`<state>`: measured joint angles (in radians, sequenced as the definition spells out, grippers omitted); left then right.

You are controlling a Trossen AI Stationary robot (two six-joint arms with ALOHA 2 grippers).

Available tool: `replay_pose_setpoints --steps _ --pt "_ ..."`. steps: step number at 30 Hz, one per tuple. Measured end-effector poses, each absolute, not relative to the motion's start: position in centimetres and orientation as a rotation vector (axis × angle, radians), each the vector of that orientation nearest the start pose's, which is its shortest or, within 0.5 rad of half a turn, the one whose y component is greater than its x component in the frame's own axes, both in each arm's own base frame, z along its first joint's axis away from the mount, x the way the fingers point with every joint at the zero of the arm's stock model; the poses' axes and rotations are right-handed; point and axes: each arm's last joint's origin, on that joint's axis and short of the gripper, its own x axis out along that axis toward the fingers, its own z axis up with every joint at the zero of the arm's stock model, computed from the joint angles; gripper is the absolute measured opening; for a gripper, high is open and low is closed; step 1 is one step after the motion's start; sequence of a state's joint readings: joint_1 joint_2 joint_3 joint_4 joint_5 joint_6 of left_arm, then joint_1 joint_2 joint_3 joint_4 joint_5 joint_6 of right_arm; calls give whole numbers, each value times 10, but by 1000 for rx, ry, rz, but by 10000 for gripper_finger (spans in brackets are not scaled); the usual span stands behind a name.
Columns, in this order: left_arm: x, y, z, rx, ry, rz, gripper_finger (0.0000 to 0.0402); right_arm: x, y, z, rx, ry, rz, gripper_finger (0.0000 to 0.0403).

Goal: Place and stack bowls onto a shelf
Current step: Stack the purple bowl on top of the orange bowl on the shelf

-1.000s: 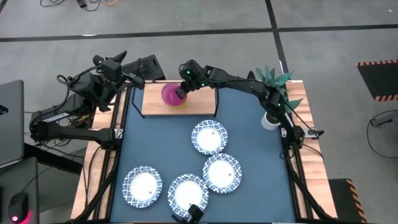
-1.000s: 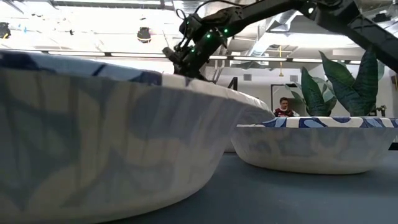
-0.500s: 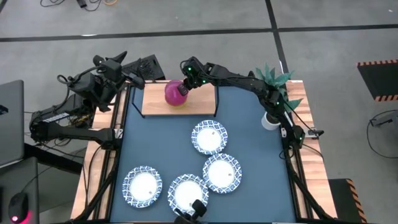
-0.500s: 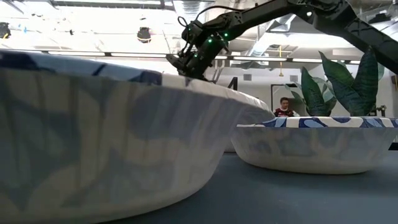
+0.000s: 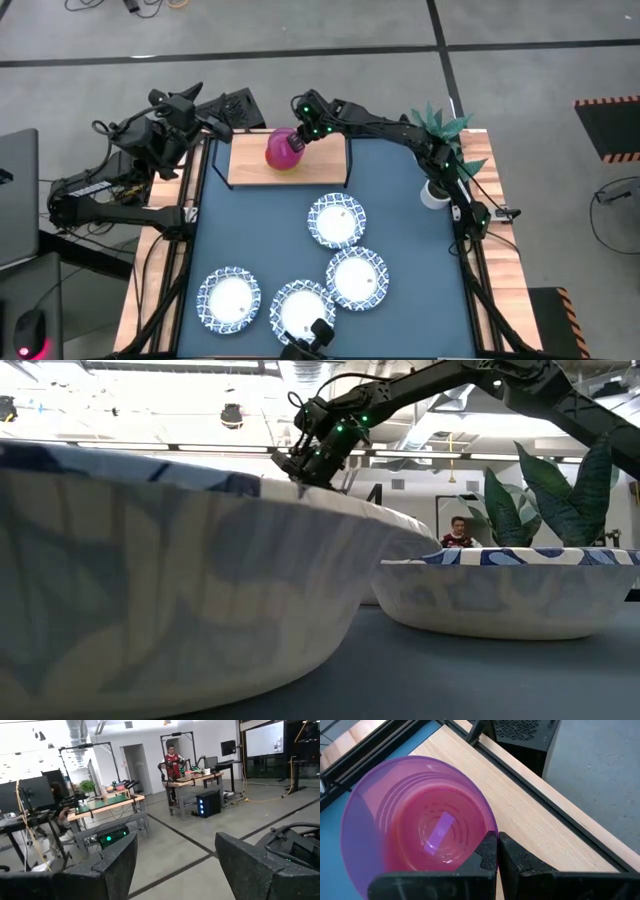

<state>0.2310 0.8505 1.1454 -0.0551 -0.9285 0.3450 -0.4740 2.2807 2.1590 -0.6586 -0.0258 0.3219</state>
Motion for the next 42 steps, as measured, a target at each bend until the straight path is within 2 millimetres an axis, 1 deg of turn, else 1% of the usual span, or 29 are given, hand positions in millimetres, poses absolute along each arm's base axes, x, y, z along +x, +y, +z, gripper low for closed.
replay_pose_setpoints --steps 7,9,14,20,22,27,31,33,35,38,40,42 --pt "136 56 451 204 -46 1179 255 455 -236 266 498 678 -550 23" --pt "136 56 451 203 -46 1179 255 459 -236 261 498 669 -544 23" --pt "136 56 451 203 -46 1180 255 462 -239 244 526 708 -528 23" --pt "136 56 451 228 -27 1189 255 463 -239 244 526 693 -532 23" --pt "136 56 451 228 -26 1189 255 463 -239 244 533 695 -535 33" --pt "136 56 451 228 -26 1190 255 463 -239 244 533 698 -534 84" --pt "136 56 451 228 -26 1190 255 462 -239 243 537 706 -528 113" --pt "136 56 450 228 -25 1192 255 462 -237 247 548 702 -497 125" --pt "136 56 450 229 -15 1198 255 460 -235 255 557 687 -463 134" --pt "136 56 449 229 -4 1201 255 450 -229 281 536 667 -467 136" --pt "136 56 448 220 -3 1201 255 445 -223 297 488 657 -504 125" --pt "136 56 447 207 -1 1200 255 439 -217 300 433 706 -563 103"
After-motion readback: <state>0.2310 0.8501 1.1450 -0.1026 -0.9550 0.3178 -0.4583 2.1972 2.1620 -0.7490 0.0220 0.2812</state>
